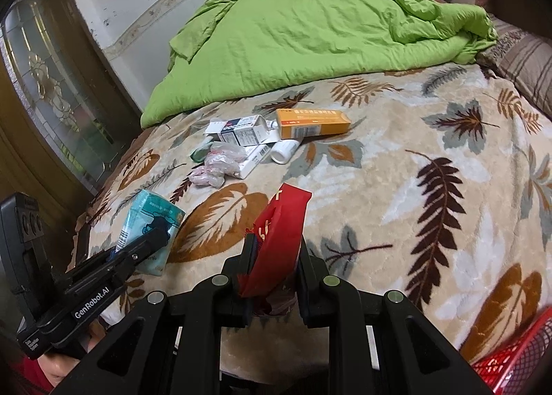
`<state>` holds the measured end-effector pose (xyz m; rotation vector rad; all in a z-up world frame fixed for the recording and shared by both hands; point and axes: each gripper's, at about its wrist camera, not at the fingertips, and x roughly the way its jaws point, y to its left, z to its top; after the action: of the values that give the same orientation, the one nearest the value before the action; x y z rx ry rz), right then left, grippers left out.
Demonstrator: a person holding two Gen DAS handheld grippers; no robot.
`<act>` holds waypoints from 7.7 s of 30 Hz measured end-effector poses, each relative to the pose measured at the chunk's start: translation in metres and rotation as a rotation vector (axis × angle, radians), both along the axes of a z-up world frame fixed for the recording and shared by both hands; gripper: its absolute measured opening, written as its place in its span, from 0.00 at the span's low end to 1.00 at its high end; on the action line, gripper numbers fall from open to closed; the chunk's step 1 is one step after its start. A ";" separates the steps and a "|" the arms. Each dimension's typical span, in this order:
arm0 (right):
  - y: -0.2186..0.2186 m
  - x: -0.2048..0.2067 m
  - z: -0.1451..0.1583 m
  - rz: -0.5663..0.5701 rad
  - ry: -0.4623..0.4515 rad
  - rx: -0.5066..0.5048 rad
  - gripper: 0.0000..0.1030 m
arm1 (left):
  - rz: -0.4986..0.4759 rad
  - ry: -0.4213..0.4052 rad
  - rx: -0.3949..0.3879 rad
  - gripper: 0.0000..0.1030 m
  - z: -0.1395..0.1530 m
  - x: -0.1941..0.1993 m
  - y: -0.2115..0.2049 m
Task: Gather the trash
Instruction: 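Carry the teal tube and red wrapper over the red wastebasket and release, then return both open tools to the trash on the bed, then grasp the clear plastic bag with the left tool while the right tool grasps the orange box, then lift the plastic bag and orange box off the bed, then move both items over the red wastebasket and open both tools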
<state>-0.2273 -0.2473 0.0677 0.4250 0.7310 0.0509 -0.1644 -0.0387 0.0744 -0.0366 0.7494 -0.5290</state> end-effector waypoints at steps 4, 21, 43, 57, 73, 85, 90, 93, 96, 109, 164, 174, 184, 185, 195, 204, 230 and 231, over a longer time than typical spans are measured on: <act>-0.012 -0.011 0.007 -0.020 -0.009 0.022 0.21 | -0.037 0.003 -0.030 0.17 0.007 -0.004 -0.003; -0.115 -0.144 0.045 -0.300 -0.051 0.042 0.21 | -0.391 0.029 -0.079 0.17 0.045 -0.054 -0.100; -0.199 -0.279 0.015 -0.632 0.057 0.043 0.51 | -0.934 0.193 -0.002 0.38 0.027 -0.181 -0.271; -0.174 -0.223 0.019 -0.500 0.005 0.069 0.52 | -0.729 0.139 -0.017 0.55 0.037 -0.130 -0.214; -0.087 -0.093 0.027 -0.153 0.009 0.018 0.57 | -0.240 0.066 0.018 0.66 0.041 0.015 -0.063; -0.056 -0.036 0.032 -0.054 0.020 0.001 0.59 | -0.097 0.021 0.272 0.67 -0.010 0.123 -0.046; -0.059 -0.020 0.028 -0.047 0.045 0.024 0.59 | -0.074 0.021 0.339 0.66 -0.038 0.154 -0.058; -0.063 -0.005 0.029 -0.037 0.054 0.032 0.60 | -0.090 0.025 0.327 0.41 -0.044 0.162 -0.061; -0.066 0.016 0.030 -0.020 0.058 0.046 0.61 | -0.064 0.021 0.300 0.32 -0.042 0.164 -0.056; -0.098 0.217 0.004 0.085 0.097 0.146 0.61 | 0.066 0.084 0.073 0.28 -0.018 0.103 -0.009; 0.033 0.047 -0.004 0.128 0.074 -0.197 0.53 | 0.106 0.001 0.040 0.28 -0.013 0.040 0.003; 0.025 0.021 0.001 0.045 0.004 -0.179 0.53 | 0.121 -0.038 0.064 0.28 -0.008 0.011 0.011; 0.016 0.015 0.001 0.025 -0.016 -0.126 0.53 | 0.147 -0.079 0.104 0.28 -0.005 0.003 0.011; 0.017 0.014 0.001 0.027 -0.017 -0.128 0.53 | 0.146 -0.080 0.106 0.28 -0.005 0.002 0.011; 0.019 0.016 0.001 0.031 -0.016 -0.135 0.53 | 0.146 -0.080 0.111 0.28 -0.006 0.002 0.011; 0.020 0.018 -0.001 0.037 -0.012 -0.135 0.53 | 0.142 -0.079 0.113 0.28 -0.007 0.004 0.010; -0.011 -0.020 0.009 -0.013 -0.029 0.019 0.53 | -0.043 0.011 -0.052 0.28 0.004 -0.010 -0.006; -0.015 -0.025 0.011 -0.019 -0.032 0.028 0.53 | -0.055 0.013 -0.056 0.28 0.005 -0.012 -0.009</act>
<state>-0.2523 -0.2625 0.0789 0.4573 0.6952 0.0499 -0.1761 -0.0477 0.0796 -0.0715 0.7500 -0.6025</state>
